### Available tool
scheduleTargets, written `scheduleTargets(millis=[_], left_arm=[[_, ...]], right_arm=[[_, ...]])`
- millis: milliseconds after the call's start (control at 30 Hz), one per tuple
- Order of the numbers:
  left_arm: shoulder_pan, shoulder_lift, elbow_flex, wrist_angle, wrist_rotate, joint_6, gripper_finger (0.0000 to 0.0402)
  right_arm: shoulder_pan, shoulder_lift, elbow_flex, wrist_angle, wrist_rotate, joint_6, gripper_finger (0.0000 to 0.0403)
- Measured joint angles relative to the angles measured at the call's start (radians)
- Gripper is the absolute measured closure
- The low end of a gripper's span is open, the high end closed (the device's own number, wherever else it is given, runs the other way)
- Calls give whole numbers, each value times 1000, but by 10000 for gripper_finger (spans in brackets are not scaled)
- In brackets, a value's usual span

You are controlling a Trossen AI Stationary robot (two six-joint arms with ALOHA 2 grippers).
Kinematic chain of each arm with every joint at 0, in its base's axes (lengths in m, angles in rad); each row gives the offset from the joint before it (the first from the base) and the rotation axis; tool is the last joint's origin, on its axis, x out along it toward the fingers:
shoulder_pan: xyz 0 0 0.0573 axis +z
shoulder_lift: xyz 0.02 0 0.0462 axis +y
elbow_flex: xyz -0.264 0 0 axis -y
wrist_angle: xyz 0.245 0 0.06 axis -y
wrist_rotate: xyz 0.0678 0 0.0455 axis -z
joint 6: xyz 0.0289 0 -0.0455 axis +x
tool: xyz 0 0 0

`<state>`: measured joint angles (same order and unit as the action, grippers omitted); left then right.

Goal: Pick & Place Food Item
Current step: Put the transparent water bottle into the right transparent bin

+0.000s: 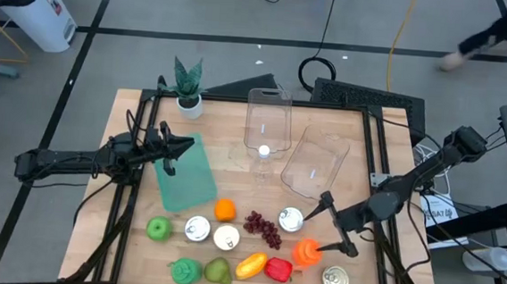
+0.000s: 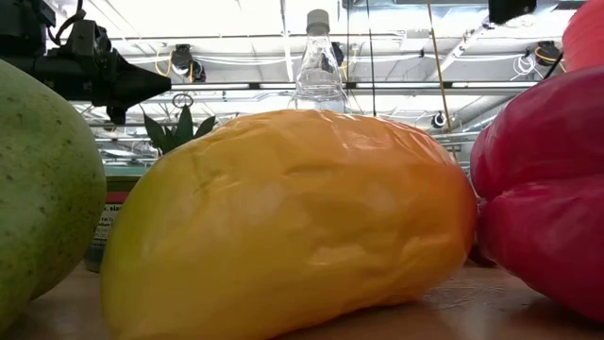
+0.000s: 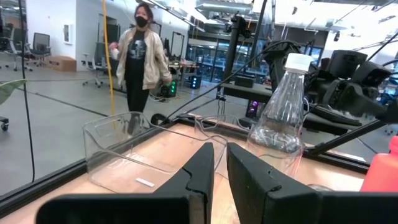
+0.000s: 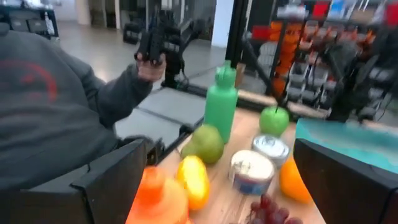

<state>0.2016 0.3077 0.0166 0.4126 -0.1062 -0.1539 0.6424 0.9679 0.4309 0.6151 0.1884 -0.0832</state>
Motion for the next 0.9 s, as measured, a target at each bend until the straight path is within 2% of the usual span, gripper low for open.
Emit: scheduleTargets(millis=[167, 233, 333, 433, 600, 767, 900], left_arm=[[0, 0, 0, 0, -10, 1, 350], [0, 0, 0, 0, -10, 1, 350], [0, 0, 0, 1, -10, 1, 350], [0, 0, 0, 1, -10, 1, 350], [0, 0, 0, 2, -16, 1, 350], [0, 0, 0, 1, -38, 13, 350], [0, 0, 0, 1, -39, 20, 350]], right_arm=[[-32, -36, 0, 147, 152, -109, 9], [-66, -51, 0, 177, 179, -138, 9], [-142, -65, 8, 173, 178, -130, 9], [-231, -50, 47, 95, 176, -94, 9], [-340, 23, 101, 86, 169, -94, 9], [-444, 110, 148, 117, 98, -88, 9], [-527, 186, 196, 123, 82, -83, 9]])
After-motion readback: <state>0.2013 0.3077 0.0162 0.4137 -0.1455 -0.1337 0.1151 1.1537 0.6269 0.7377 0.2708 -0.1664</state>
